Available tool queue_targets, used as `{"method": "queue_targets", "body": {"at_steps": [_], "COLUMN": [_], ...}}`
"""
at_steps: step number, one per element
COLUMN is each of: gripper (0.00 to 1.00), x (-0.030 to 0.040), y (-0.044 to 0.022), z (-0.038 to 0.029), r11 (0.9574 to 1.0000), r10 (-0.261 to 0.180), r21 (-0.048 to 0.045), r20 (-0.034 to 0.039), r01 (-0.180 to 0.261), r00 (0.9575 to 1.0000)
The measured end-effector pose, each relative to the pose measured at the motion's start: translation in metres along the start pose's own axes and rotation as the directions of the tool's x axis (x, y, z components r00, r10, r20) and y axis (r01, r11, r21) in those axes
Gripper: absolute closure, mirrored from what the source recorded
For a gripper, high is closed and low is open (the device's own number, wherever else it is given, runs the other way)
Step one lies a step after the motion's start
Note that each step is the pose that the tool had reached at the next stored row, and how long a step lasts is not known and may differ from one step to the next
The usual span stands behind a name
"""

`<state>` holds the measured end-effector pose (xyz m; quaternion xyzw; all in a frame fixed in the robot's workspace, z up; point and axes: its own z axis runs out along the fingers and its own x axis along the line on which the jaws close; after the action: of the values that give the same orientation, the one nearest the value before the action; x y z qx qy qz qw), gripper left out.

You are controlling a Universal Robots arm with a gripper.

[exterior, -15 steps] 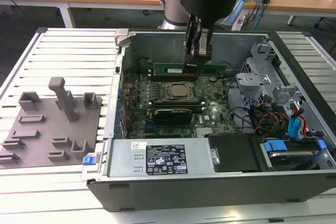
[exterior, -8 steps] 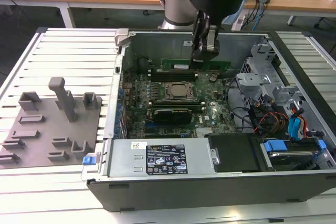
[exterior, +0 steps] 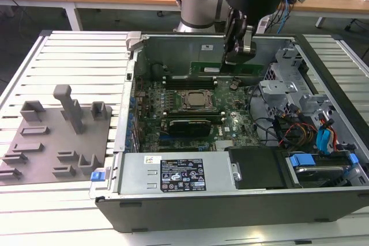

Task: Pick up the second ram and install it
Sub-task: 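Pick up the second ram and move it above second insertion slot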

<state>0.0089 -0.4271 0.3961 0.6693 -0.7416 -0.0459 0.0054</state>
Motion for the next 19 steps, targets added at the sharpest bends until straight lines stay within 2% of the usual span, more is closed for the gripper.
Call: {"method": "queue_targets", "body": {"at_steps": [19], "gripper": [0.86], "x": [0.0001], "y": [-0.003], "z": [0.0177], "r11": [1.0], "r10": [0.0], "r21": [-0.0011], "r20": [-0.0002], "r01": [0.0], "r00": [1.0]}}
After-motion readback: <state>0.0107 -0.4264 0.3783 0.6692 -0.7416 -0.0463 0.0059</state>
